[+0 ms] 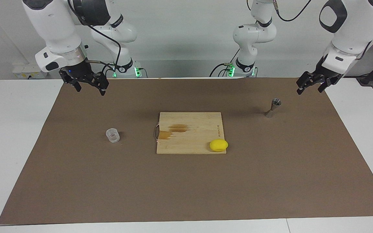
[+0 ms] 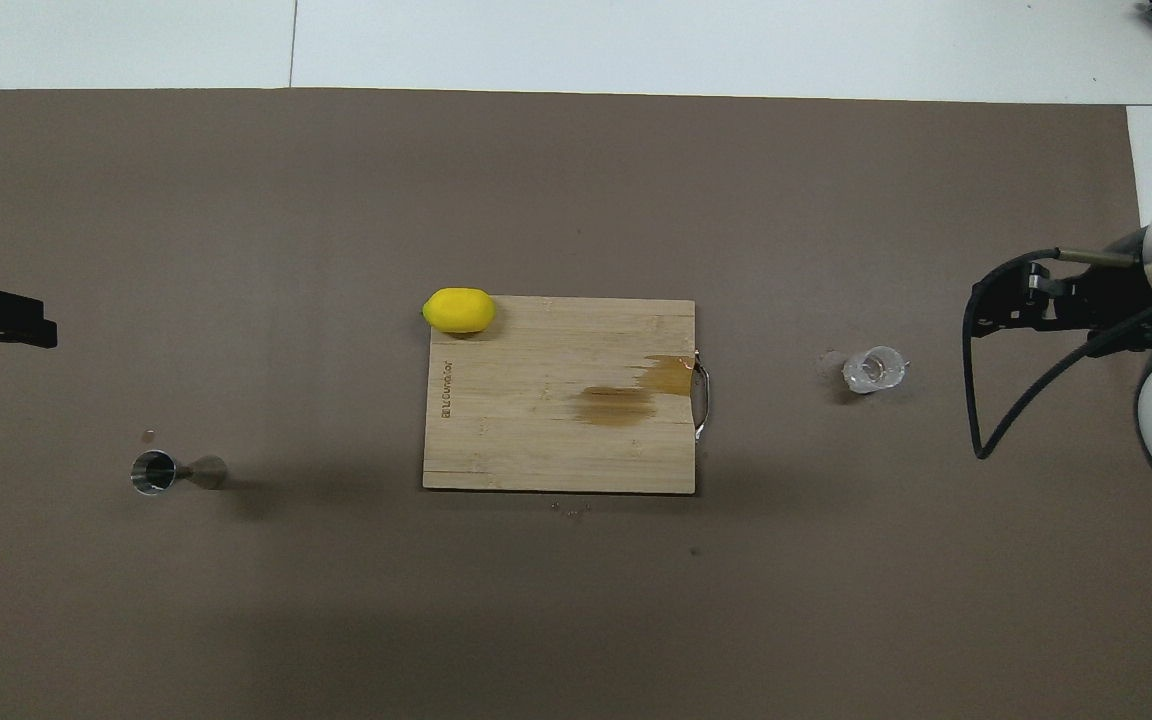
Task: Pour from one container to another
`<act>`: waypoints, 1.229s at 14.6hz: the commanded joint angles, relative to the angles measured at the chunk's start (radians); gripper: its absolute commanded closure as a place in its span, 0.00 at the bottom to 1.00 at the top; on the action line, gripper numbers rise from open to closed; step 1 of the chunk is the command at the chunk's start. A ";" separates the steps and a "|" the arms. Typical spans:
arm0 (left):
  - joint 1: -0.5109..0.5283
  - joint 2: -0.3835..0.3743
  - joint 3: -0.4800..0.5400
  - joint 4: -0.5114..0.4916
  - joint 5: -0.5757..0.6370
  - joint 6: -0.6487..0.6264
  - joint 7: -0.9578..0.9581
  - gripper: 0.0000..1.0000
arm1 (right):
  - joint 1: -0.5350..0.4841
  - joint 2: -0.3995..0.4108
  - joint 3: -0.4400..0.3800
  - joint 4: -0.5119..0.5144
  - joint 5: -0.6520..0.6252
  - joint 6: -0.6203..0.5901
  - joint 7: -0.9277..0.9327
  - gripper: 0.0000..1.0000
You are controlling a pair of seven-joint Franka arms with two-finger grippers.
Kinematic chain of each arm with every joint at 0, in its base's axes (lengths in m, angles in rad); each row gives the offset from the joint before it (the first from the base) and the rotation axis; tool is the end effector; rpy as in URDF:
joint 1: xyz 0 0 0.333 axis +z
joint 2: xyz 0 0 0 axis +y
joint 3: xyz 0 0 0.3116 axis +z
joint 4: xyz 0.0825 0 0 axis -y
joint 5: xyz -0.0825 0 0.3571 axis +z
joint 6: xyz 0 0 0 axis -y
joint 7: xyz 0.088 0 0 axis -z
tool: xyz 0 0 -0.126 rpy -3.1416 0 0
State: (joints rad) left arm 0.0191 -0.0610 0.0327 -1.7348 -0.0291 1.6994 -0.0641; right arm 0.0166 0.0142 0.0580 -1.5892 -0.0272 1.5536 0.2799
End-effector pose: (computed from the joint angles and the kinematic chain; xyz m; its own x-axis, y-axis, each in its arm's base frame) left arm 0.5177 0.0240 0.5707 0.9926 0.1193 0.0235 0.1185 -0.9924 0.0325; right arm 0.5269 0.0357 0.5840 0.9781 -0.2043 -0.0405 -0.2027 -0.9785 0.0391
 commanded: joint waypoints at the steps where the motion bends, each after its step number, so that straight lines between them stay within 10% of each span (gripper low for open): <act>1: -0.007 -0.033 0.007 -0.064 -0.040 0.075 -0.211 0.00 | -0.010 -0.008 0.003 -0.008 0.000 0.003 -0.027 0.00; 18: -0.054 -0.037 0.007 -0.055 -0.097 0.046 -0.287 0.00 | -0.010 -0.008 0.003 -0.008 0.000 0.003 -0.027 0.00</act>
State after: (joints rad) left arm -0.0145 -0.0722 0.0278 -1.7636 -0.1217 1.7516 -0.3475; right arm 0.0166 0.0142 0.0580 -1.5892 -0.0272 1.5536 0.2798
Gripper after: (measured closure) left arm 0.000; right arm 0.000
